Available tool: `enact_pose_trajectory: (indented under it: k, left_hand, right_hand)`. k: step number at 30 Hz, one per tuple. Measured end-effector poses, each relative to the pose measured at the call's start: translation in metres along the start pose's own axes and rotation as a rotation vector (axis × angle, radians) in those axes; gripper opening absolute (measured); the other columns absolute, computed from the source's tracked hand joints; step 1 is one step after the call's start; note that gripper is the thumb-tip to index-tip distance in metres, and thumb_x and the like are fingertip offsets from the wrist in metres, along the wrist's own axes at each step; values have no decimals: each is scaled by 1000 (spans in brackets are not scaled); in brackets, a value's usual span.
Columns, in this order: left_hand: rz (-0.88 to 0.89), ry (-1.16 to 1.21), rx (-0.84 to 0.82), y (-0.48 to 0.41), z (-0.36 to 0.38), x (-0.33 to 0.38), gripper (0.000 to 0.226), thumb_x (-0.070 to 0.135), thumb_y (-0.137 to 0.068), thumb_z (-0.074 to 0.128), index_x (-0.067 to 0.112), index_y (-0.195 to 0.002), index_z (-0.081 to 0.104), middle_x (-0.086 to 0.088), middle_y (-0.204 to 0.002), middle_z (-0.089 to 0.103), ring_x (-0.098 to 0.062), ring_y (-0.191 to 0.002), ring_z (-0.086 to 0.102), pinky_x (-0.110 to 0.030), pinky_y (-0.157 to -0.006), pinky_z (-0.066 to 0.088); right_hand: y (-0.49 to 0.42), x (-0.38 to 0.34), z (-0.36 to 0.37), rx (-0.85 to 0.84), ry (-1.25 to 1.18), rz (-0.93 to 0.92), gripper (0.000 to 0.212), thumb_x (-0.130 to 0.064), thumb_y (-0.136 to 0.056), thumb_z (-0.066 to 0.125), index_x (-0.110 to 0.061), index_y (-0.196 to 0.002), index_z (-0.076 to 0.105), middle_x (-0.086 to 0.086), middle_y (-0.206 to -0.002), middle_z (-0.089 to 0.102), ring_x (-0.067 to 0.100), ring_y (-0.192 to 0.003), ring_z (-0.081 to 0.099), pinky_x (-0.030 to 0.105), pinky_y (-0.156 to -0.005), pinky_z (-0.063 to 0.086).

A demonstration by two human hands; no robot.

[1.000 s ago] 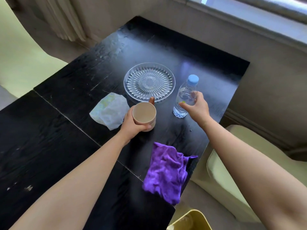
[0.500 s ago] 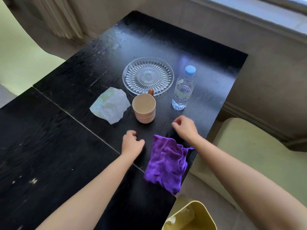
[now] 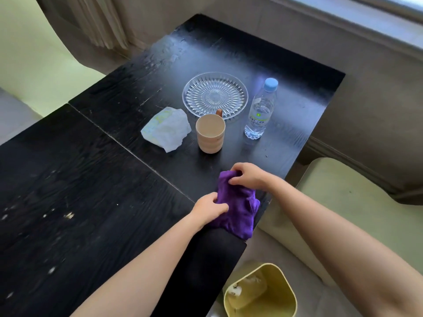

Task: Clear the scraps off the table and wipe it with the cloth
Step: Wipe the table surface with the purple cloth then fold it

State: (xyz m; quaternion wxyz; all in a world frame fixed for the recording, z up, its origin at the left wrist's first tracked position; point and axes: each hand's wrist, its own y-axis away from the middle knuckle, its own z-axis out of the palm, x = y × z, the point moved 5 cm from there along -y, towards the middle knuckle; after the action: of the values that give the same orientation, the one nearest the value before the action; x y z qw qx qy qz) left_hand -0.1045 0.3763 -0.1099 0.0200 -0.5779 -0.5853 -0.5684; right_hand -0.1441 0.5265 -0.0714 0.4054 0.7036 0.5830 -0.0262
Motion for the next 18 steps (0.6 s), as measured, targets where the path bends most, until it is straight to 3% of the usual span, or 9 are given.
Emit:
enact_pose_trajectory:
  k: [4, 10, 14, 16, 18]
  left_hand:
    - [160, 161, 94, 42, -24, 2, 11, 22, -79, 59, 17, -78, 49, 6, -70, 51, -15, -70, 47, -29, -66, 38]
    - [335, 193, 179, 140, -56, -29, 29, 18, -77, 69, 29, -99, 54, 8, -90, 66, -11, -81, 62, -25, -79, 50]
    - [285, 297, 245, 211, -56, -92, 31, 19, -75, 73, 31, -101, 61, 14, -92, 69, 3, -81, 63, 1, -71, 42]
    - [219, 440, 274, 243, -47, -134, 28, 18, -76, 73, 23, -103, 66, 7, -95, 73, -2, -84, 66, -2, -73, 44]
    - [160, 599, 314, 269, -37, -169, 26, 11, -76, 73, 20, -101, 68, -2, -98, 75, -11, -88, 68, -15, -79, 52]
  right_hand:
    - [34, -19, -12, 8, -182, -132, 14, -18, -89, 61, -8, -98, 57, 7, -89, 57, 17, -83, 52, 33, -77, 44]
    - [99, -68, 12, 84, -314, -315, 6, -14, -89, 61, -15, -92, 55, -7, -76, 55, 10, -73, 51, 23, -70, 44]
    - [147, -86, 66, 58, -488, -359, 7, -9, -89, 60, -15, -88, 57, -2, -76, 56, 8, -71, 52, 21, -65, 45]
    - [168, -94, 106, 66, -467, -381, 16, -12, -89, 61, -25, -81, 56, -7, -71, 53, 0, -64, 49, 15, -59, 42]
    - [184, -99, 142, 78, -394, -390, 18, -14, -89, 62, -27, -79, 54, -11, -69, 51, -2, -62, 46, 15, -59, 39]
